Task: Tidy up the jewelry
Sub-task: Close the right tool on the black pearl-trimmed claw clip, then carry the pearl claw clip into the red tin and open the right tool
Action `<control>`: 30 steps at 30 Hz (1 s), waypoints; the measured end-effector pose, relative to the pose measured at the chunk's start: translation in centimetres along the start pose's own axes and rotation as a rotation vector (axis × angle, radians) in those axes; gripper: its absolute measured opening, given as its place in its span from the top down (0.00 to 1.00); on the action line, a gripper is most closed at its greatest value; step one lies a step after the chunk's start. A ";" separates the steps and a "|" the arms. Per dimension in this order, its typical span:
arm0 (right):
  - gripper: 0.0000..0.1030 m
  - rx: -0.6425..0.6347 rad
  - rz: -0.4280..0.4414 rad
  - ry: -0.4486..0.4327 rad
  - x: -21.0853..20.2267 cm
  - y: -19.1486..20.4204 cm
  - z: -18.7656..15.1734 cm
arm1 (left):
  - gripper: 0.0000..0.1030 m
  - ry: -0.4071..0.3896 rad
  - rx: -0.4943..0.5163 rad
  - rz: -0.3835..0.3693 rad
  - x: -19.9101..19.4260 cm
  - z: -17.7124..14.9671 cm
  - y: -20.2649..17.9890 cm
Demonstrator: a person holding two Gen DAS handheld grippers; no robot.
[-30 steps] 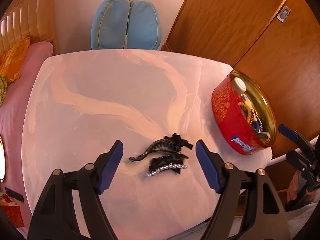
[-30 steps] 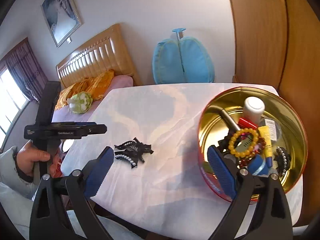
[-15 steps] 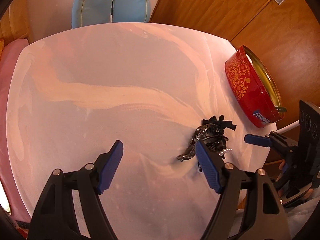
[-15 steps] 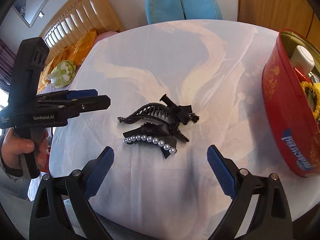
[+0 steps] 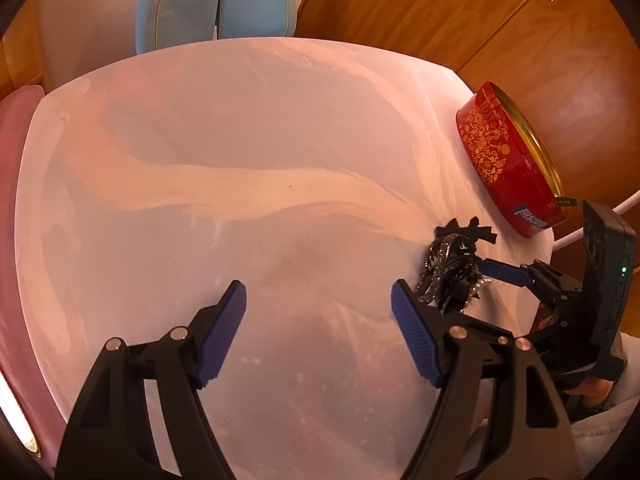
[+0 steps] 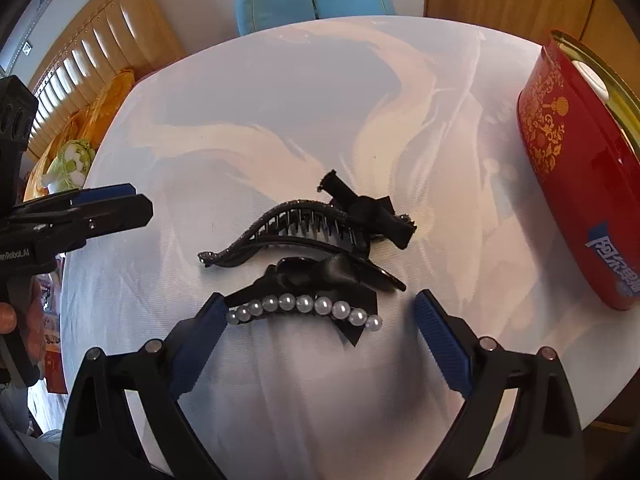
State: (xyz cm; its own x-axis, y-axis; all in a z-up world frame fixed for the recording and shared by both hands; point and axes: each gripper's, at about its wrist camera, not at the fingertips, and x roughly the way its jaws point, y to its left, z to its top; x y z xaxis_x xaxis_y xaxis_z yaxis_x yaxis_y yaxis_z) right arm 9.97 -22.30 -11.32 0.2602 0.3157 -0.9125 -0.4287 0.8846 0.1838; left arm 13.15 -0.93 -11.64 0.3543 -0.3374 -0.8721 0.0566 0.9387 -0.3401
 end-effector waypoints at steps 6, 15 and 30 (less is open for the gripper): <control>0.27 -0.005 -0.004 -0.022 -1.6 -0.5 -0.5 | 0.29 -0.005 -0.013 -0.020 0.2 0.1 -0.1; 0.27 -0.040 0.013 -0.149 -7.2 -1.8 -0.3 | 0.29 -0.032 0.009 -0.066 0.8 1.6 -3.3; 0.27 0.043 -0.074 -0.349 -12.4 -15.9 7.0 | 0.29 -0.105 -0.051 0.027 0.5 2.0 -9.5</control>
State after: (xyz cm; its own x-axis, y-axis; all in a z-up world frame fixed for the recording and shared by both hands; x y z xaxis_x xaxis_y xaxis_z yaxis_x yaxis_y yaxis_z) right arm 19.65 -37.91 -0.33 0.5720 0.3418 -0.7457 -0.3630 0.9207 0.1436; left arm 14.64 -9.88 -8.11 0.4506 -0.3001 -0.8408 -0.0010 0.9416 -0.3367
